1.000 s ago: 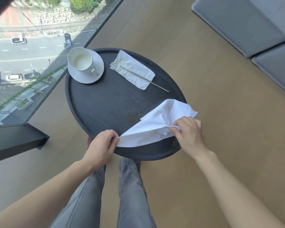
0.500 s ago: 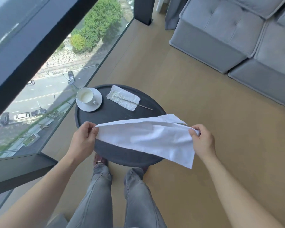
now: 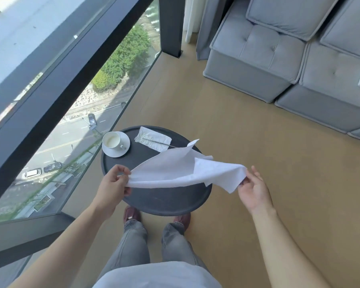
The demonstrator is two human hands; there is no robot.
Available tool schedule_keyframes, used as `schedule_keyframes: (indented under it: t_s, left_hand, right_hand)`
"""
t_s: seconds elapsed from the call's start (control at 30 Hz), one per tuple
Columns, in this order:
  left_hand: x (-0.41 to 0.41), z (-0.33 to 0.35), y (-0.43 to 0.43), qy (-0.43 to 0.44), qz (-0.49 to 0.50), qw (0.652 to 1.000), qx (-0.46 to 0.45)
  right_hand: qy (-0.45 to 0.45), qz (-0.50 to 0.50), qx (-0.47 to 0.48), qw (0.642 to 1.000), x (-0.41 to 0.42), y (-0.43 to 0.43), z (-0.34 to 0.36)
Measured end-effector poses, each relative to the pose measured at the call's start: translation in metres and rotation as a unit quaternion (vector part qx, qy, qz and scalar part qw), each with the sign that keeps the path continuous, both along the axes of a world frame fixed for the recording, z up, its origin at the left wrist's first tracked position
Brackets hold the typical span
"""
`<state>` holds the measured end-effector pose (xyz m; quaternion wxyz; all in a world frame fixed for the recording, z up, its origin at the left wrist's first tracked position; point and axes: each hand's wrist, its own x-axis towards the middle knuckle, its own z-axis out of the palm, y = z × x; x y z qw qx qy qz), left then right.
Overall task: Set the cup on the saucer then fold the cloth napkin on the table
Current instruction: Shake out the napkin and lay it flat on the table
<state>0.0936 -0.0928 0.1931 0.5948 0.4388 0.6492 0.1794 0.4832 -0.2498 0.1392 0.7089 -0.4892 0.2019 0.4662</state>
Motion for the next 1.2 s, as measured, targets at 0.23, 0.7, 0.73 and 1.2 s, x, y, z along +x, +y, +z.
schedule_keyframes:
  t_s: [0.23, 0.7, 0.73, 1.2]
  left_hand:
    - [0.008, 0.032, -0.011, -0.127, 0.065, 0.985, -0.094]
    - [-0.004, 0.069, -0.018, 0.216, -0.229, 0.933, 0.176]
    - [-0.004, 0.07, -0.018, 0.226, -0.226, 0.927, 0.196]
    - [0.009, 0.107, 0.053, 0.015, -0.032, 0.974, 0.226]
  right_hand:
    - [0.017, 0.227, -0.067, 0.972, -0.038, 0.014, 0.01]
    - [-0.157, 0.247, -0.196, 0.936, 0.027, 0.031, 0.066]
    - [-0.113, 0.234, -0.147, 0.954, 0.032, 0.033, 0.077]
    - [-0.446, 0.324, -0.044, 0.833, 0.068, 0.104, 0.148]
